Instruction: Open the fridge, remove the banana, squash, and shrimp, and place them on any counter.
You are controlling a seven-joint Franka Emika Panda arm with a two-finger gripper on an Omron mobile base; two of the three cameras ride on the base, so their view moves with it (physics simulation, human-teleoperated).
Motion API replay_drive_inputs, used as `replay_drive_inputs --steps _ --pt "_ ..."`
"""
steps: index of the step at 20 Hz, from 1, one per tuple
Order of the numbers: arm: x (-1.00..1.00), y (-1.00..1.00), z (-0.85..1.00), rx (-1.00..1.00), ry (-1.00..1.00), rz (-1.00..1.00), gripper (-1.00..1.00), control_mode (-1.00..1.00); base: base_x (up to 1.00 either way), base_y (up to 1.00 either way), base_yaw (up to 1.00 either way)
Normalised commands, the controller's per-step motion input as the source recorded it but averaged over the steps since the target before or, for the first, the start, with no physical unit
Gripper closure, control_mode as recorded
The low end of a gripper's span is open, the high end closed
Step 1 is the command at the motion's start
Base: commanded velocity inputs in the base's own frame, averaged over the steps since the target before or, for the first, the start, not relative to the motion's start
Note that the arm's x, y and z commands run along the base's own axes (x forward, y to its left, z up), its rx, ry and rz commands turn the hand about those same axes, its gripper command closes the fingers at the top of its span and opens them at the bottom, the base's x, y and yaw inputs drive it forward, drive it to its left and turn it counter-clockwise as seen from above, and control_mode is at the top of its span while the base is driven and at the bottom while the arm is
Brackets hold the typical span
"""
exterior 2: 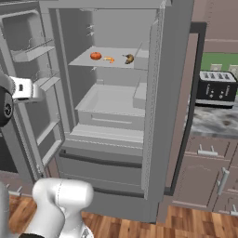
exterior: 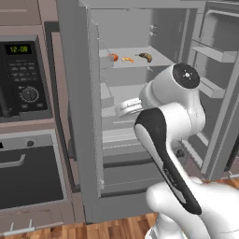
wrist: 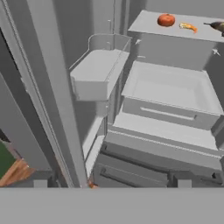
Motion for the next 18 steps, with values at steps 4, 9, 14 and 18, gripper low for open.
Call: replay_drive_inputs --steps 4,9,14,18 --pt "-0.16 -0.71 -0.23 0.0 -0.11 -0.03 -1.0 -1.0 0.0 0.0 0.0" --pt "-0.34 -0.71 0.03 0.0 -0.07 -0.04 -1.0 -1.0 0.0 0.0 0.0" --pt "-0.22 -0.41 0.01 0.0 -0.02 -0.04 -1.0 -1.0 0.0 0.0 0.0" --pt "0.0 -0.21 0.04 0.0 -0.02 -0.16 -1.0 -1.0 0.0 0.0 0.0"
